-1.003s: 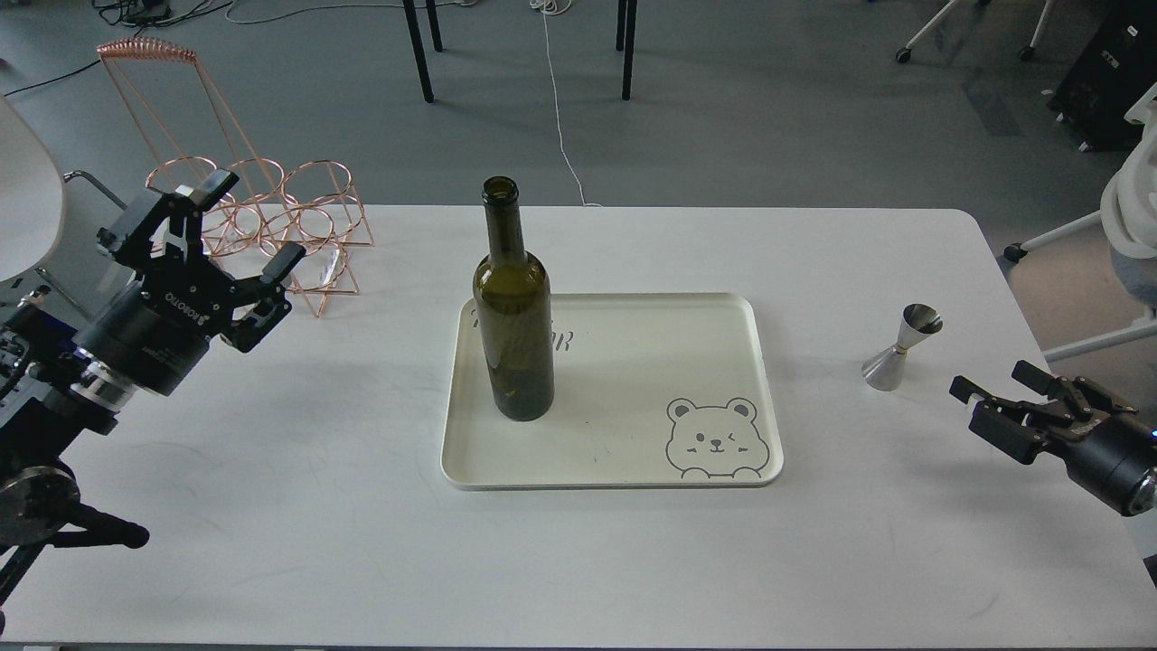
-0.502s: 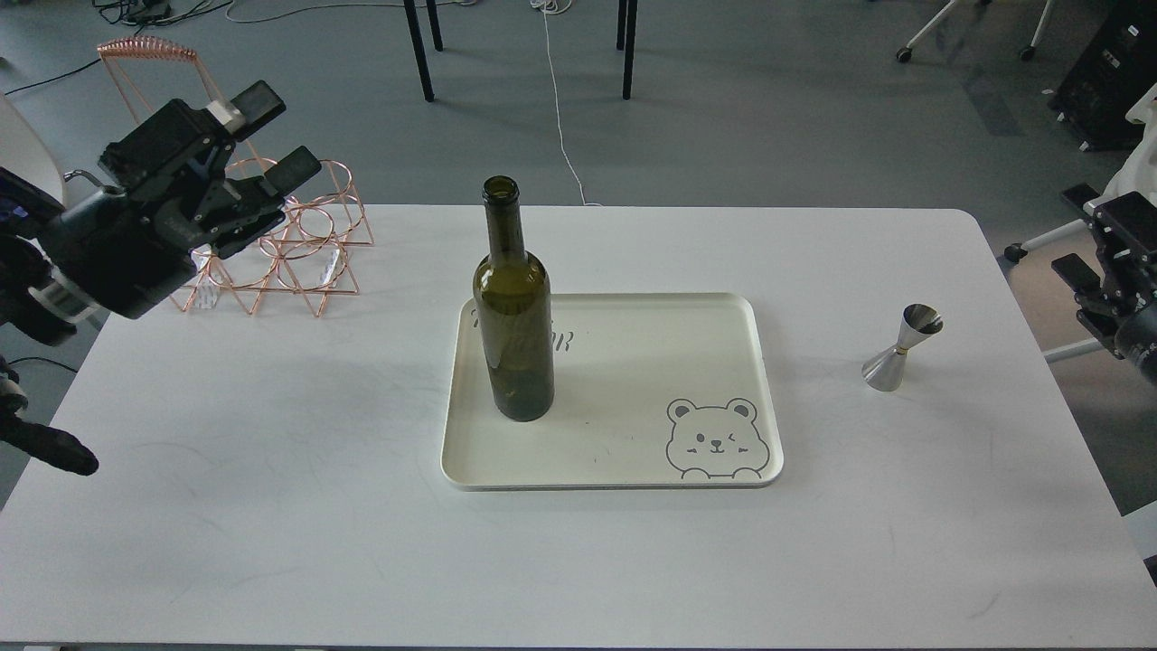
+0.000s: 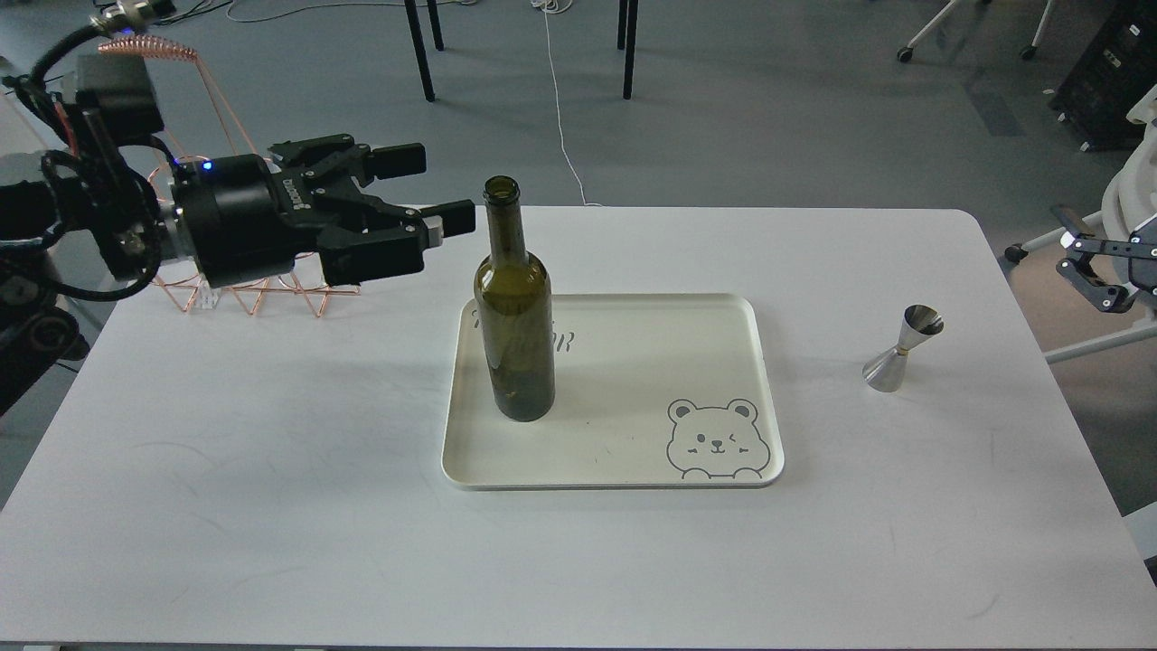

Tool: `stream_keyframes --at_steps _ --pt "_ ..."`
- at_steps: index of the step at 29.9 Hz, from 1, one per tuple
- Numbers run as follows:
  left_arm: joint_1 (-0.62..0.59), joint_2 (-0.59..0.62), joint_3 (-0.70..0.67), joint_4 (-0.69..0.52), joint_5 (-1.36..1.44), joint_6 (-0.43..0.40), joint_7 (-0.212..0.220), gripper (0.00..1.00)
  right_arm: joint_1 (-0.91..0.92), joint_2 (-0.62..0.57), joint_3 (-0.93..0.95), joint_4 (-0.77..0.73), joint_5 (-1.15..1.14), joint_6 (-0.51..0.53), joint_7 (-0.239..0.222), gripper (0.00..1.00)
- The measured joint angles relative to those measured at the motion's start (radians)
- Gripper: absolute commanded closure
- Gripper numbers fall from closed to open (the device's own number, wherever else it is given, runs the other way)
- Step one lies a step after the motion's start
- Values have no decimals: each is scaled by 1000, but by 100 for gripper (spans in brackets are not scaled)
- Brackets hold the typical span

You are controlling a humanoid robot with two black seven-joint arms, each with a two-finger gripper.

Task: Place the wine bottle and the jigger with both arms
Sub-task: 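Reach the left gripper over to the wine bottle neck, then grasp the bottle neck with the left gripper and lift it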

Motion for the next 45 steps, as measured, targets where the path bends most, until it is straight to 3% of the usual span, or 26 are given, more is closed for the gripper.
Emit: stream_keyframes --at_steps 5,19,22,26,30,33,37,45 --pt "-46 -17 92 46 45 26 0 2 -3 1 0 -1 0 0 0 1" --pt "-86 -150 125 147 58 33 0 6 -7 -5 1 -23 -6 1 0 1" --pt "-93 -169 141 157 59 47 0 16 -7 -5 1 -26 -6 1 0 2" --pt "-96 -182 145 175 59 94 0 45 -7 -6 0 -27 -7 1 0 2" --pt "-106 -200 148 204 57 118 0 59 -7 -6 -2 -26 -8 0 0 2" --pt "-109 -203 150 210 57 126 0 81 -7 -5 -3 -26 -12 0 0 2" --pt "-110 -202 151 212 57 129 0 91 -7 -2 -3 -26 -14 -1 0 2" --pt "-120 -195 150 208 49 132 0 93 -7 1 -2 -26 -14 -1 0 2"
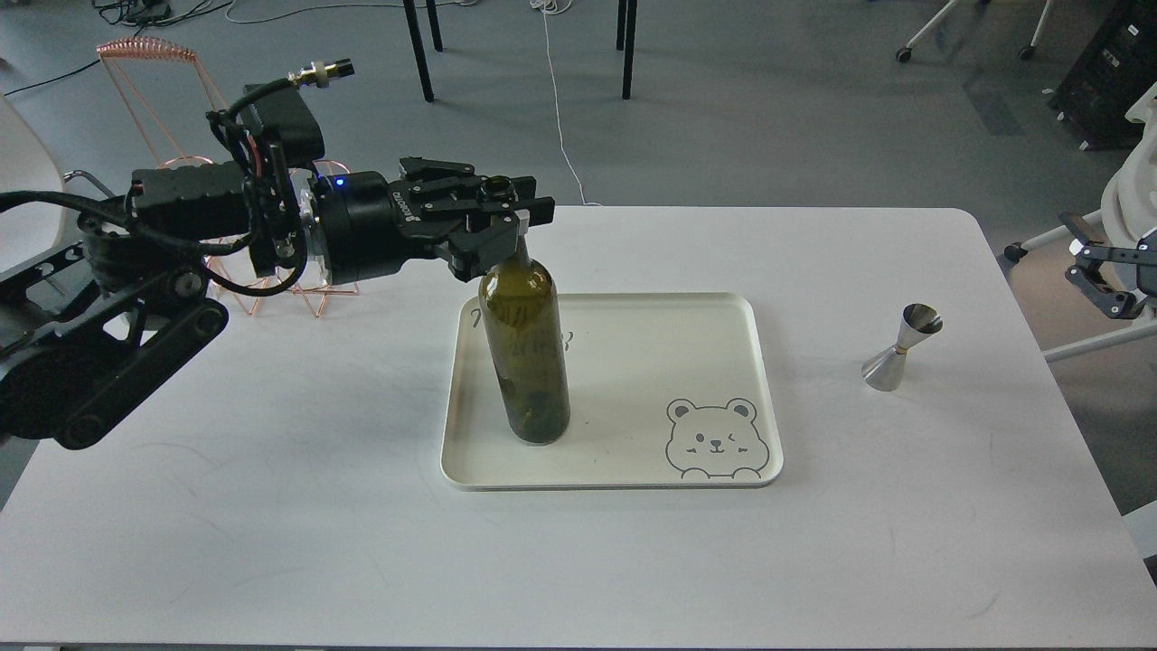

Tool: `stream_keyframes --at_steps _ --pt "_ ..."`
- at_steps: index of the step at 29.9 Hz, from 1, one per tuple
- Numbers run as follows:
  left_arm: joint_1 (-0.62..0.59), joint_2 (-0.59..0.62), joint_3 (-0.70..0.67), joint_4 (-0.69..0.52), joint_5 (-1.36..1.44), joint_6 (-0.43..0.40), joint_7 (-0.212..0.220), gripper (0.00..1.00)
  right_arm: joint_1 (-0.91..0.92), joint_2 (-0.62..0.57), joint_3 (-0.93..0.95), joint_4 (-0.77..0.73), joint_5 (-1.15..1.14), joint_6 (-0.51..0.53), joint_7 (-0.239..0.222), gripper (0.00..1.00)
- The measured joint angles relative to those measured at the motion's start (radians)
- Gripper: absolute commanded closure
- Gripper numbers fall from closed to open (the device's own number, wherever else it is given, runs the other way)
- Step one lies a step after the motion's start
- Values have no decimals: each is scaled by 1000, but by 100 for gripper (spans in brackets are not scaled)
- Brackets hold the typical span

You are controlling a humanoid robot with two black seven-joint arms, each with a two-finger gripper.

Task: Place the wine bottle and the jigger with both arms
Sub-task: 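Grasp the bottle neck with the left gripper and lift it, then carry the bottle over the copper wine rack with the left gripper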

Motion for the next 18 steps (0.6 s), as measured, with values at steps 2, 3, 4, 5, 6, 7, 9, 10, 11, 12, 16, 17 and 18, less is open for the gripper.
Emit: stream_keyframes --at_steps 2,3,4,5,6,7,9,10,11,12,16,17,18 --pt "-38 15 -3 -6 -12 -3 0 93 0 0 0 0 0 0 0 2" --pt "-61 25 -4 -7 -22 -5 0 93 0 0 0 0 0 0 0 2" --pt "-91 37 -4 -7 -39 -8 0 93 0 0 0 0 0 -1 0 2" --pt "-123 48 -4 -7 -57 -10 0 93 0 0 0 0 0 -1 0 2" --pt "-151 59 -4 -6 -70 -12 0 93 0 0 0 0 0 -1 0 1" --pt "-180 72 -4 -4 -81 -13 0 93 0 0 0 0 0 -1 0 2" --pt "-238 105 1 7 -91 -19 0 93 0 0 0 0 0 -1 0 1" --pt "-266 124 4 20 -93 -21 0 94 0 0 0 0 0 -1 0 1" --pt "-292 142 9 39 -93 -24 0 94 0 1 0 0 0 -2 0 2" --pt "-314 157 15 60 -93 -26 0 94 0 1 1 0 0 -2 0 2" --pt "-384 203 41 173 -86 -26 0 94 0 2 1 0 0 -2 0 1" --pt "-395 213 51 203 -86 -26 0 93 0 3 1 0 0 -2 0 1" --pt "-403 224 61 231 -85 -25 0 93 0 3 1 0 0 -2 0 2"
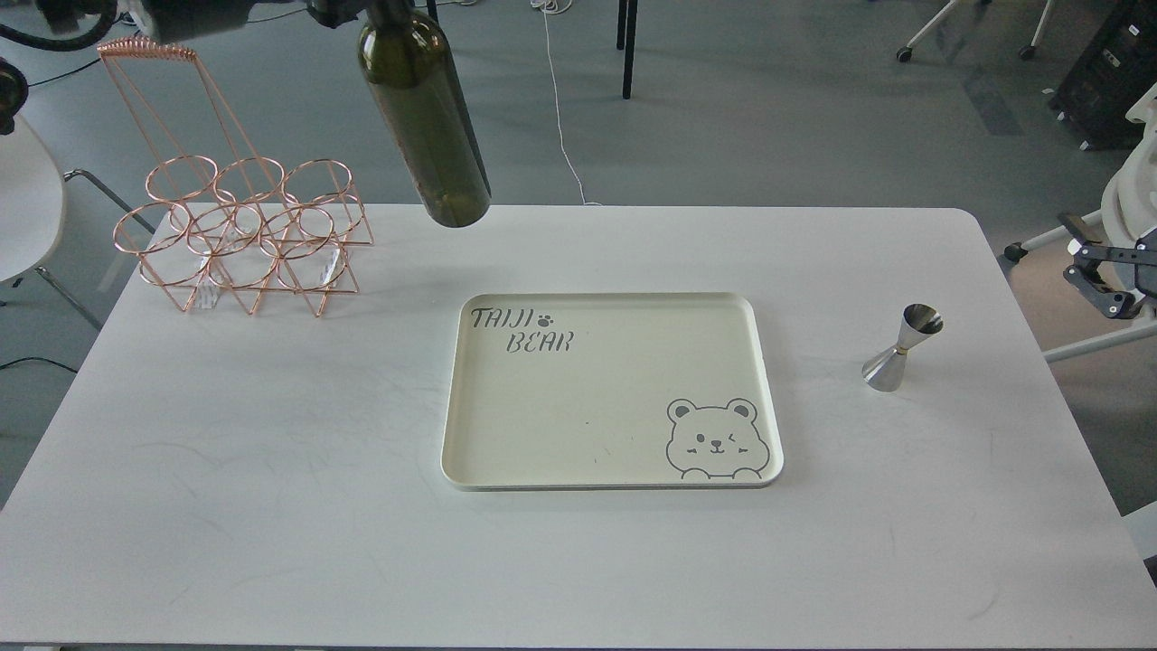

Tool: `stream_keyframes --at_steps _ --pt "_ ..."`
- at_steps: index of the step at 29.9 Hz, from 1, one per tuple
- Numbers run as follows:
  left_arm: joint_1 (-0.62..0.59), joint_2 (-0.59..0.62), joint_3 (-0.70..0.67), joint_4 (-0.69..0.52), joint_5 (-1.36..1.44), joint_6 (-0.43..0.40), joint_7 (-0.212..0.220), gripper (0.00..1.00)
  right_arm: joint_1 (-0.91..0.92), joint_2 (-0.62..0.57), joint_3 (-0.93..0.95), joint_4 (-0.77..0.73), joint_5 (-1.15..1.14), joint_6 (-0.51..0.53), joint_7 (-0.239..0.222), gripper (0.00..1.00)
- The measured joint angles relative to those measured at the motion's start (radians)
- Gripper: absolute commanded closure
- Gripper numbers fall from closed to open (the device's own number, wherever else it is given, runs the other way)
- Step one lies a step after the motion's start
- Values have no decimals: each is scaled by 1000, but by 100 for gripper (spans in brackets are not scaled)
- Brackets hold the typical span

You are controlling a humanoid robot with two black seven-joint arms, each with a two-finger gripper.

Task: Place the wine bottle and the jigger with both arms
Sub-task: 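Carry the bottle over the copper wine rack with the left gripper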

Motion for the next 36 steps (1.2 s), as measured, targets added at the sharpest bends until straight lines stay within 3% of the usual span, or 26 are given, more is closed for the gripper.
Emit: stream_keyframes --at_steps 8,36 --pt "-10 94 68 104 0 16 0 93 -1 0 -2 -1 0 0 0 1" --pt "6 71 179 219 -6 107 0 93 -1 -1 -3 -1 0 0 0 1"
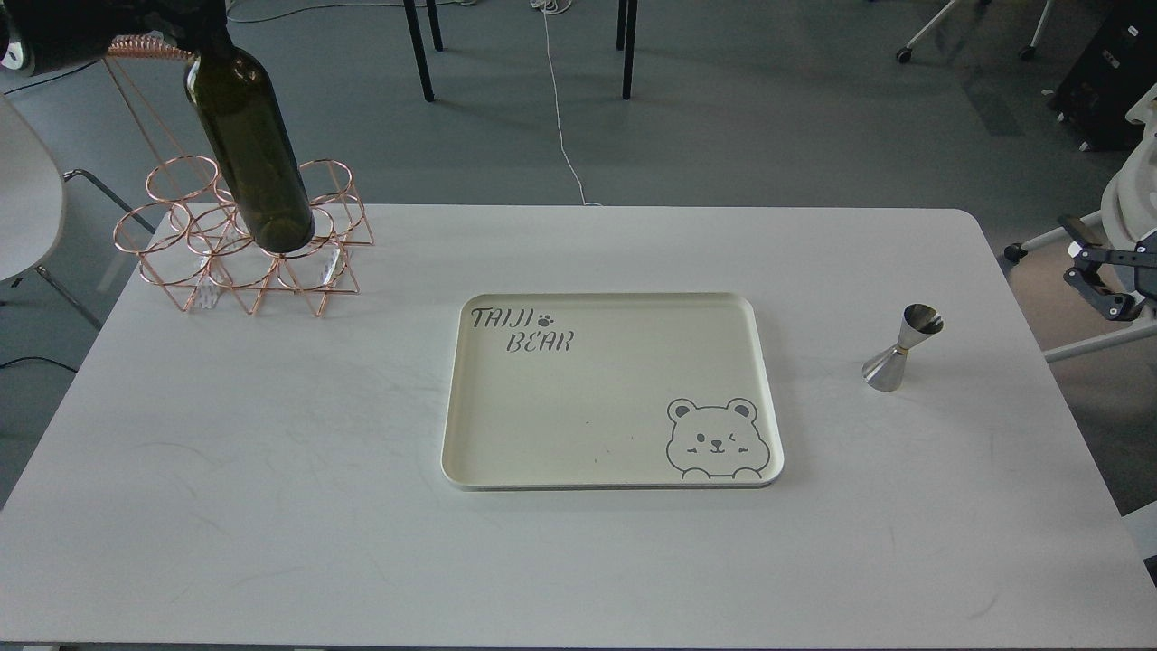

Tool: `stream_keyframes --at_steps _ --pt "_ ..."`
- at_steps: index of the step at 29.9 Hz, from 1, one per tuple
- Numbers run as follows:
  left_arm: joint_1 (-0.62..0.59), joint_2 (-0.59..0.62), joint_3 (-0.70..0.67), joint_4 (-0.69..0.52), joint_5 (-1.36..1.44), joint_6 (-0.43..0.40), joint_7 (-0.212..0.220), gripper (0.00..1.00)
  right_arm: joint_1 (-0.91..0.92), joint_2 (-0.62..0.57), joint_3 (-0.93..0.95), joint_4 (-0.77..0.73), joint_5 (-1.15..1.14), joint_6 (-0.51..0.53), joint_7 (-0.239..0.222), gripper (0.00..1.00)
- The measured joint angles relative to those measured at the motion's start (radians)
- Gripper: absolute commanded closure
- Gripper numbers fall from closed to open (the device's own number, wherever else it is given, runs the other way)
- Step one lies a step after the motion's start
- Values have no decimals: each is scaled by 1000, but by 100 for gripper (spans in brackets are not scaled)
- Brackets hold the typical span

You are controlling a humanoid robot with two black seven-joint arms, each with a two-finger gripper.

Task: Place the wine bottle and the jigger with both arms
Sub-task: 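Carry the bottle over the copper wine rack with the left gripper, then lower the bottle into the rack slot and release it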

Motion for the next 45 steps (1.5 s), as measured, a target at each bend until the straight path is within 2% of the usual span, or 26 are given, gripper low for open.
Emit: stream_keyframes --at_steps 23,36,40,45 --pt "2 -62 29 75 1 22 0 91 -9 -5 0 0 0 0 0 1" --pt "67 -133 28 161 -4 69 1 90 -22 -4 -2 0 0 0 0 1" --pt "82 -144 28 179 -5 70 0 87 -24 -3 -2 0 0 0 0 1" --pt "95 -152 27 183 -5 71 0 79 -25 -3 -2 0 0 0 0 1"
